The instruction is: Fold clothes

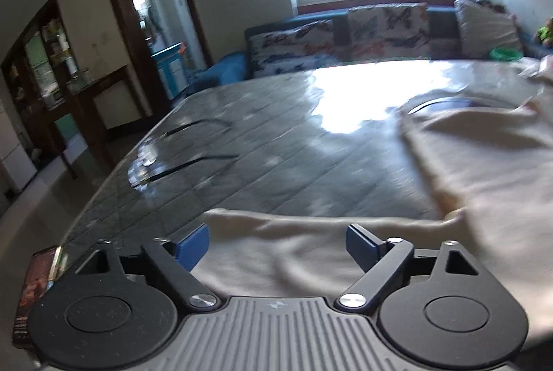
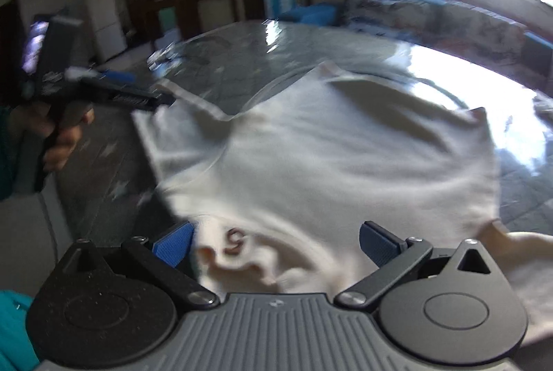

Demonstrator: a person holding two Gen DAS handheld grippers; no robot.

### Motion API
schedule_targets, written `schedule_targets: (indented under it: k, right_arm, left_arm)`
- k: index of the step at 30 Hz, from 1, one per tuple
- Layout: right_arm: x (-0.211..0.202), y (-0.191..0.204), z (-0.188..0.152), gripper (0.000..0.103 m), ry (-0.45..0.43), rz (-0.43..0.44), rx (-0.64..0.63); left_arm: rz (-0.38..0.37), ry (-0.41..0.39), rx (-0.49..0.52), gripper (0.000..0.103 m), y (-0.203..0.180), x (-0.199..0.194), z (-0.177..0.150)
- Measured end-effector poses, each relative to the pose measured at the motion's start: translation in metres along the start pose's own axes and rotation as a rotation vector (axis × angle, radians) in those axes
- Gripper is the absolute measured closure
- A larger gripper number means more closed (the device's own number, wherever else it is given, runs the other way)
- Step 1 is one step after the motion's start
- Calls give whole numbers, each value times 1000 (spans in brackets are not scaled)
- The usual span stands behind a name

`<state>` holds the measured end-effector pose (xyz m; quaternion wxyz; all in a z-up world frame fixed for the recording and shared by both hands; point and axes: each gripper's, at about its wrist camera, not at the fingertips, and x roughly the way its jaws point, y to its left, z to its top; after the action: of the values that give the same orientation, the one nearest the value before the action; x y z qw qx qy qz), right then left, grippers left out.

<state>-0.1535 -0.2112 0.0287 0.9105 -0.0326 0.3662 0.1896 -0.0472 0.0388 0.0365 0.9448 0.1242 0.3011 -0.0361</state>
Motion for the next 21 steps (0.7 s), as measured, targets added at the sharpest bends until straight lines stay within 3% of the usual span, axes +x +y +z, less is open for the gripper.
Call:
schedule_targets:
  k: [3, 9, 14, 21]
  right_arm:
    - [-5, -11, 3, 0, -18, -38, 46]
    - [-22, -27, 7, 0, -65, -13, 138]
    - [-14, -24, 12, 0, -71, -199, 55]
    - [14, 7, -8, 0, 27, -84, -52]
  left_arm:
    - [-83, -1, 19, 7, -21, -11, 5]
    - [-196, 36, -1, 4, -49, -18, 16]
    - [-179, 15, -47, 3, -44, -17, 30]
    - [-218, 65, -16, 3, -55, -21, 22]
